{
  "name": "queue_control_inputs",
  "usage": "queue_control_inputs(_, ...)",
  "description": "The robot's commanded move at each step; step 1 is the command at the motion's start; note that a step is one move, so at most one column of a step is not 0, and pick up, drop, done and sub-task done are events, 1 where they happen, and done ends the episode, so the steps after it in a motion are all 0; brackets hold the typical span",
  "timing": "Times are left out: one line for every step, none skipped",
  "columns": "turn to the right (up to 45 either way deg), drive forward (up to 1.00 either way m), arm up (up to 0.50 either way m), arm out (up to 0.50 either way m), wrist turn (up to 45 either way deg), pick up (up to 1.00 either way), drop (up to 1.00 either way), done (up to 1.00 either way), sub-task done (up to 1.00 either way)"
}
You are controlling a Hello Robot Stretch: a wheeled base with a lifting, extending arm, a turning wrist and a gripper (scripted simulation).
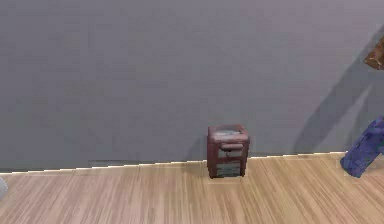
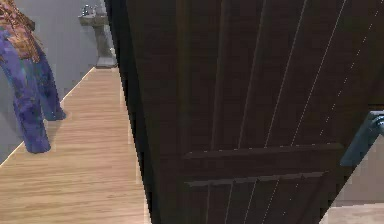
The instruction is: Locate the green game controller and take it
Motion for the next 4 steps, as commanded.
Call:
queue_control_inputs(0.0, 0.15, 0.0, 0.0, 0.0, 0.0, 0.0, 0.0, 0.0)
queue_control_inputs(36.0, 0.0, 0.0, 0.0, 0.0, 0.0, 0.0, 0.0, 0.0)
queue_control_inputs(0.0, 0.55, 0.0, 0.0, 0.0, 0.0, 0.0, 0.0, 0.0)
queue_control_inputs(42.0, 0.0, 0.0, 0.0, 0.0, 0.0, 0.0, 0.0, 0.0)
